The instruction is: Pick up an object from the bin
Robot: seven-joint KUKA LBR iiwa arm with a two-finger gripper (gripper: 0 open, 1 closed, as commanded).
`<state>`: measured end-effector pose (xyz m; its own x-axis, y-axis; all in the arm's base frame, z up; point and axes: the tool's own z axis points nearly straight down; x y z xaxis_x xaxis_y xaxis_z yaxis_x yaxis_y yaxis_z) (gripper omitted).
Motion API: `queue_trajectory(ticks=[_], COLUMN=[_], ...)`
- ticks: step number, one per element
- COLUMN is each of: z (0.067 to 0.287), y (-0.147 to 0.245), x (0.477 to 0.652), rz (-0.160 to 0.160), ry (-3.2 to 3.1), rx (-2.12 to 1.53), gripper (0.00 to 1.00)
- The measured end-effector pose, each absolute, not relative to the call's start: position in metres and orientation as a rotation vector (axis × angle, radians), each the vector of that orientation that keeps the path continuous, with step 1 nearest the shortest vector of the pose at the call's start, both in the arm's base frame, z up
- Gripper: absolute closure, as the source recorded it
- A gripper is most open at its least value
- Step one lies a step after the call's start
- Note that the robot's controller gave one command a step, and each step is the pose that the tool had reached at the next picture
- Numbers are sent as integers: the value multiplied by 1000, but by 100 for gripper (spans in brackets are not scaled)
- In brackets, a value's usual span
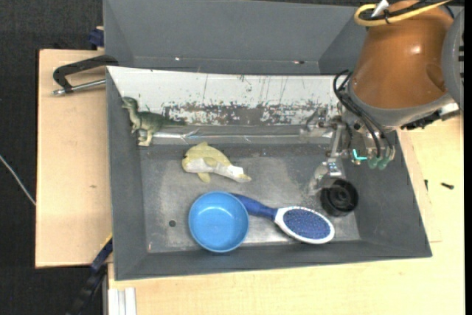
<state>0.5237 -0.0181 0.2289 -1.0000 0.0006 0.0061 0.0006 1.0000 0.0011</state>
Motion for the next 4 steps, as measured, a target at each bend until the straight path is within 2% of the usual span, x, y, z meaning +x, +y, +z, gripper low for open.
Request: queue_trajectory(ticks=[1, 2, 4], z=[82, 73, 74], y=[0, 73, 74], x=[496, 497, 499], rz=[-2, -2, -2], ry=[-3147, -3151, -3145], rx=[-55, -83, -81], gripper=[0, 0, 0])
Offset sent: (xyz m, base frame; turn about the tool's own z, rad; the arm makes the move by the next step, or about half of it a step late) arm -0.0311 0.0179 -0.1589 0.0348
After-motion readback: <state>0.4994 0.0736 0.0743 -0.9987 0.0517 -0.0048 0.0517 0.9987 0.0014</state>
